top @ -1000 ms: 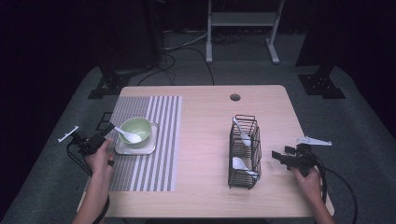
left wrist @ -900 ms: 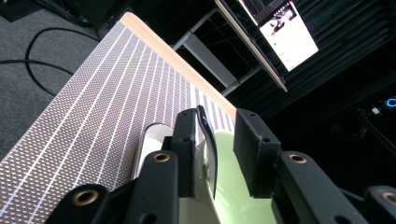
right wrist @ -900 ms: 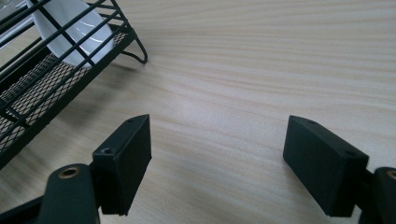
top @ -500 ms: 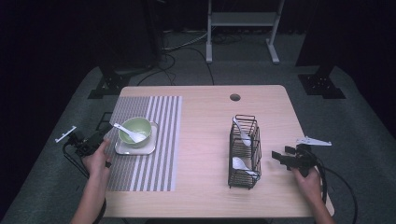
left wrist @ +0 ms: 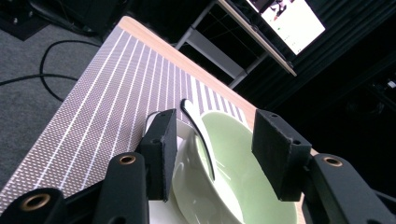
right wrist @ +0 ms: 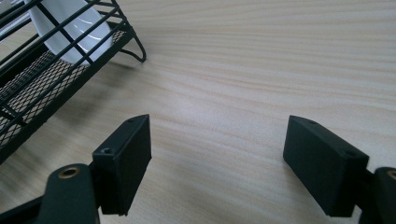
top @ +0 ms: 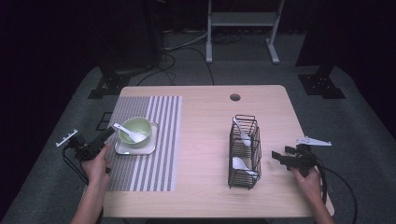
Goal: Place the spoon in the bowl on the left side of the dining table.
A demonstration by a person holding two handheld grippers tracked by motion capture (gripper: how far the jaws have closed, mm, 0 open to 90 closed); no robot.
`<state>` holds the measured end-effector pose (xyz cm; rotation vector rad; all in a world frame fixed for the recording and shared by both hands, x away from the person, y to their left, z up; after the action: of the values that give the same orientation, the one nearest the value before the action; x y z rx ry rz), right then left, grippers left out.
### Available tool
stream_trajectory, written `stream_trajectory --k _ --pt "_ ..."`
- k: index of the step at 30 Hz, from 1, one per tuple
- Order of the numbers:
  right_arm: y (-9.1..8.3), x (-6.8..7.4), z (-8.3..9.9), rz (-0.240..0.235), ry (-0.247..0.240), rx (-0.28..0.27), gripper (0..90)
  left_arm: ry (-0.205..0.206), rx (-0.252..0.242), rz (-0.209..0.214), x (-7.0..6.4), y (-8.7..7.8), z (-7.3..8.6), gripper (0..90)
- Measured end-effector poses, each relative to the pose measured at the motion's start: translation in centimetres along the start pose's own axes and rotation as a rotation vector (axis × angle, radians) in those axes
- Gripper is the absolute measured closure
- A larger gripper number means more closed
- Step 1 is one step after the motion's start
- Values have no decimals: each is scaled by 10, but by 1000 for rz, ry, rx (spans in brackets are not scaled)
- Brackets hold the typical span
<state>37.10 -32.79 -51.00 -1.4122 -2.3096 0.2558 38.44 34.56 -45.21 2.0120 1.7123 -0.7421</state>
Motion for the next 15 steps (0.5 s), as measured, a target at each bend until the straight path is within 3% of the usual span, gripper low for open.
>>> stream_trajectory --k 7,9,12,15 --pt "0 0 0 3 -1 0 222 -14 0 16 1 -4 6 453" --pt "0 0 0 2 -1 0 222 -2 7 10 2 -6 9 429" --pt "0 0 0 2 1 0 222 -18 10 10 3 -8 10 376" --pt "0 0 0 1 2 0 222 4 17 10 1 -11 12 362"
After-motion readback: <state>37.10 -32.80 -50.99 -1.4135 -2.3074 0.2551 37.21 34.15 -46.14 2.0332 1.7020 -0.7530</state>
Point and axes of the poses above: each handheld gripper's, and its own axes: y roughly forward along the jaws, z roughly out of its underside, x roughly to its left, the point moved 4 cm from there along y, roughly forward along the jaws, and after that the axes turned 15 degrees about -x, right-handed, at the moved point
